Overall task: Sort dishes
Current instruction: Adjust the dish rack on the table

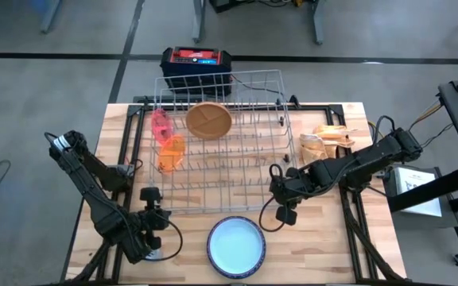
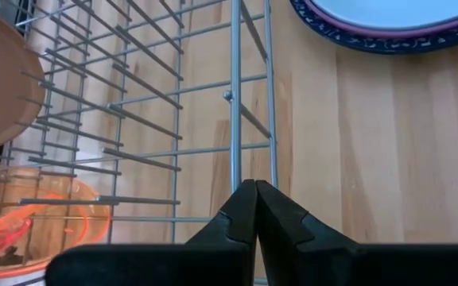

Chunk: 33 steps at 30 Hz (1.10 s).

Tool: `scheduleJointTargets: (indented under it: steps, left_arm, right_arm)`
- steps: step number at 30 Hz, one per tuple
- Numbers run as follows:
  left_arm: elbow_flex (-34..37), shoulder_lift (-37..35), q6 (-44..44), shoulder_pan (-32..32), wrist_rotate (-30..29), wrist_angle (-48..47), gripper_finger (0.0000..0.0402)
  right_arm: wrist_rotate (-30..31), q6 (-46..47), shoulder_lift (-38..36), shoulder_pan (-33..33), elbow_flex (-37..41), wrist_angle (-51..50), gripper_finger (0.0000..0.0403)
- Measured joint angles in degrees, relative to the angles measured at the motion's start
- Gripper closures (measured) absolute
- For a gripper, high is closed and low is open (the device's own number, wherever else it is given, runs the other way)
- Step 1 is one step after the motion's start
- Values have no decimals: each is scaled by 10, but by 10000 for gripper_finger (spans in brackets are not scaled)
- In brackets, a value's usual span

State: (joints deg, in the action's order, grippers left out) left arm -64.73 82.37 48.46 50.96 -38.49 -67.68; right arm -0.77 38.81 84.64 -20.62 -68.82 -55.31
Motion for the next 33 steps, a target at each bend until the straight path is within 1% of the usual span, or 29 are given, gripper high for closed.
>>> scheduleJointTargets:
  steps: [5,9,12,18,24,28,33]
  left_arm:
    - [-1,0,0,0,-2,-3,401]
    - [-1,1,-4,0,-6,-4,401]
    - [-1,1,-6,0,-11,-5,401]
    - [-1,2,-17,0,-17,-1,401]
    - [-1,2,-20,0,-32,-9,401]
    - [-1,2,-20,0,-31,-8,401]
    - [0,1,-29,-2,-3,14,401]
  right_arm:
    - [-20,10,-2,0,12,8,403]
    - [-17,14,-3,0,15,9,403]
    - [-28,18,-3,0,16,12,403]
    - [-40,5,-2,6,17,15,403]
    - [-32,-10,0,21,20,16,403]
    - [-29,-14,0,21,21,17,403]
    - [-14,-16,-3,21,14,15,403]
